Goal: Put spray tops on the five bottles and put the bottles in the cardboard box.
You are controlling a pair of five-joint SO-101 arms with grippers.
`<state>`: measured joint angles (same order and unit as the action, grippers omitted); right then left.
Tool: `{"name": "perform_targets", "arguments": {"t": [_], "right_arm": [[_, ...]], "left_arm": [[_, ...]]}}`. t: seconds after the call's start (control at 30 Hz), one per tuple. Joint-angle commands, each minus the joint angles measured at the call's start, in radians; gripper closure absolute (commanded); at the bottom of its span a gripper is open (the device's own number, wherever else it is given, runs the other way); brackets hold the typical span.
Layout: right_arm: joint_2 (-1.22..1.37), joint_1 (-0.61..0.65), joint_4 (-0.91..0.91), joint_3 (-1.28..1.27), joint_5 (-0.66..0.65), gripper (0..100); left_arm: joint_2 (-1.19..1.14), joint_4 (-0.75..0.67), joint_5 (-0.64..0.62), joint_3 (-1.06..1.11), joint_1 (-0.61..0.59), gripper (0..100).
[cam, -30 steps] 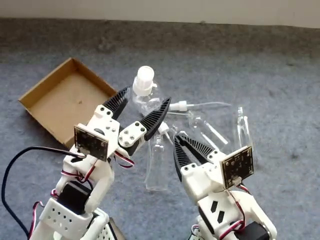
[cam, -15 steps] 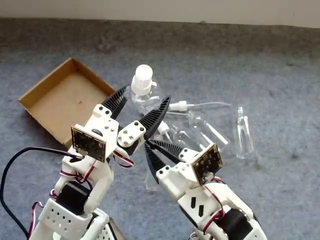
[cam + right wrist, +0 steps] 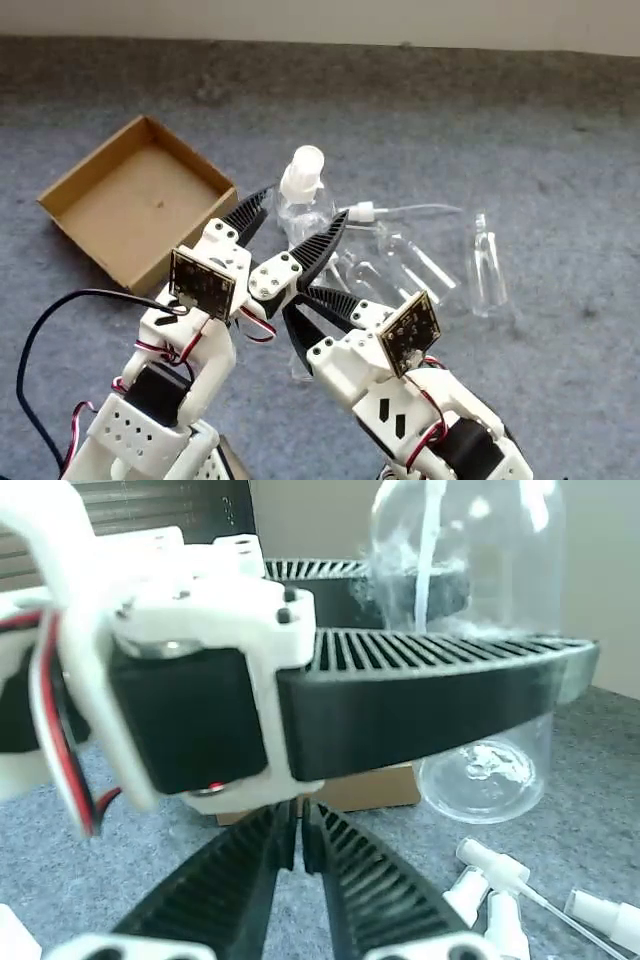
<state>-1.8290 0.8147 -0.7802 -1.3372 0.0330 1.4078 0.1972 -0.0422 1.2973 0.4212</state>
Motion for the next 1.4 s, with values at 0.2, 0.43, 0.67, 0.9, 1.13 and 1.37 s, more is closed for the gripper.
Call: {"name": "perform_targets", "arguments": {"t": [0.2,0.43,0.67,0.9,1.13,1.37], "right_arm": [[-0.007,-0.223,0.033,0.007,-0.014,99.3],[-0.007,-0.274,0.033,0.002,-0.014,99.3],[-0.007,-0.143,0.028,0.007,-0.014,99.3],[-0.007,-0.044,0.031,0.002,-0.014,99.3],[-0.007,-0.059,0.030,0.002,-0.106,99.3],[-0.008,-0.214,0.031,-0.001,-0.278,99.3]], "left_arm": [[0.016,-0.025,0.000,-0.010,0.024,83],[0.016,-0.026,0.000,-0.010,0.024,83],[0.016,-0.054,0.002,-0.018,0.024,83],[0.016,-0.140,0.000,-0.010,0.065,83],[0.016,-0.140,0.005,0.065,0.137,83],[0.016,-0.140,0.005,0.101,0.142,83]]}}
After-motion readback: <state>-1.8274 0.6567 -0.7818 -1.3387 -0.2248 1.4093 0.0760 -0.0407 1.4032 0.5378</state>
